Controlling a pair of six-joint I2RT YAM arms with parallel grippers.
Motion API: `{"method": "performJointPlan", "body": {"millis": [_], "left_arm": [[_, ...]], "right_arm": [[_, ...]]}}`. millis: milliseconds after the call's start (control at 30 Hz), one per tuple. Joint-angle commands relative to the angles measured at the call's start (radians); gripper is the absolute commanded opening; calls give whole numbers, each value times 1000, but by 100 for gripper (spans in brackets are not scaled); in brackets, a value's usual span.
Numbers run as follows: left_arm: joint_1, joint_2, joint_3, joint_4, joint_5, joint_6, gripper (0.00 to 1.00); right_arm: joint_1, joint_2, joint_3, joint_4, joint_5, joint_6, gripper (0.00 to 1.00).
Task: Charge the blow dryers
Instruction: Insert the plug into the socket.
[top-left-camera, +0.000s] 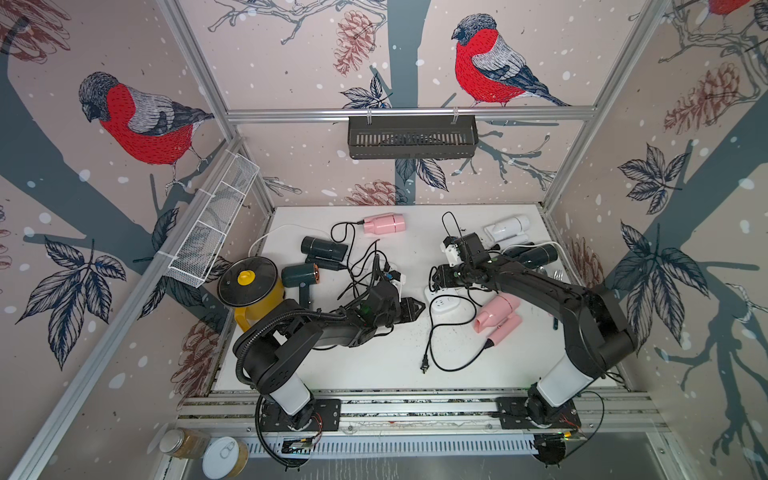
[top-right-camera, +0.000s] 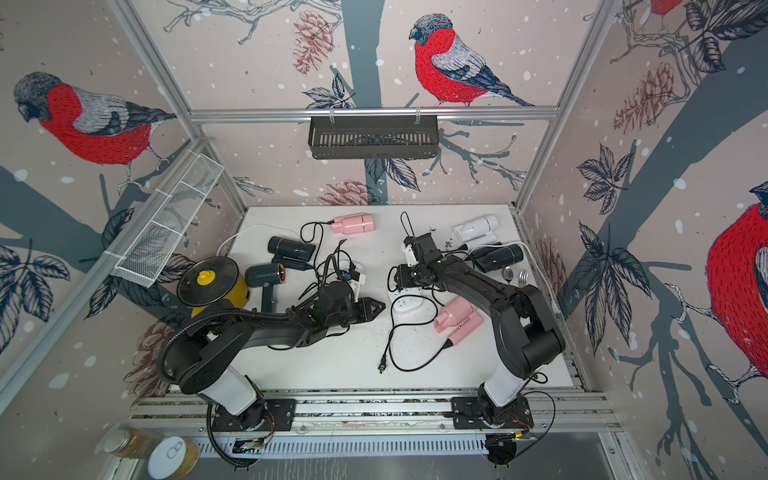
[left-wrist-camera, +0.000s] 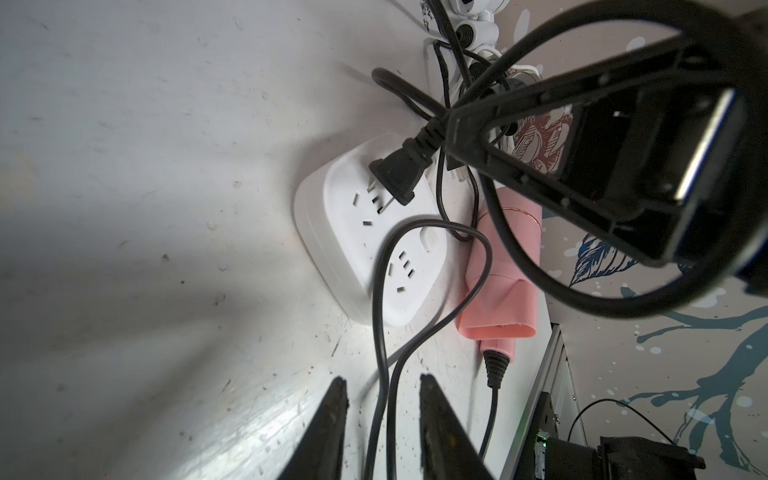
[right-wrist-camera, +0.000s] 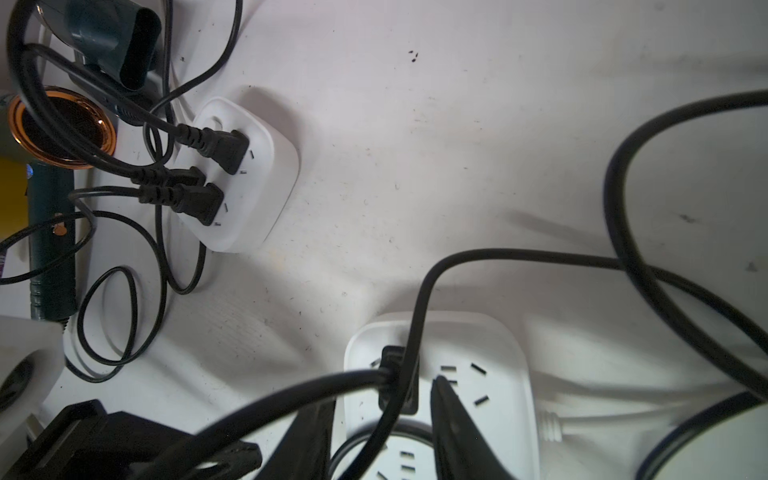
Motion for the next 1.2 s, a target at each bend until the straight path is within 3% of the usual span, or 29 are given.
{"method": "performJointPlan", "body": {"millis": [0,467,800,1167], "left_arm": [[-4,4,0,57,-4,-9,31],[-9,38,-7,103,11,-29,31],[-10,52,5,101,15,-31,32],[-10,67,14,109,25,-37,31]], "right_arm": [[1,22,24,0,-4,-9,39],[24,75,60,-56,63,-24,29],[110,23,-19,-17,245,-59,12],[128,-139,-238,270,269,-91,4]]}}
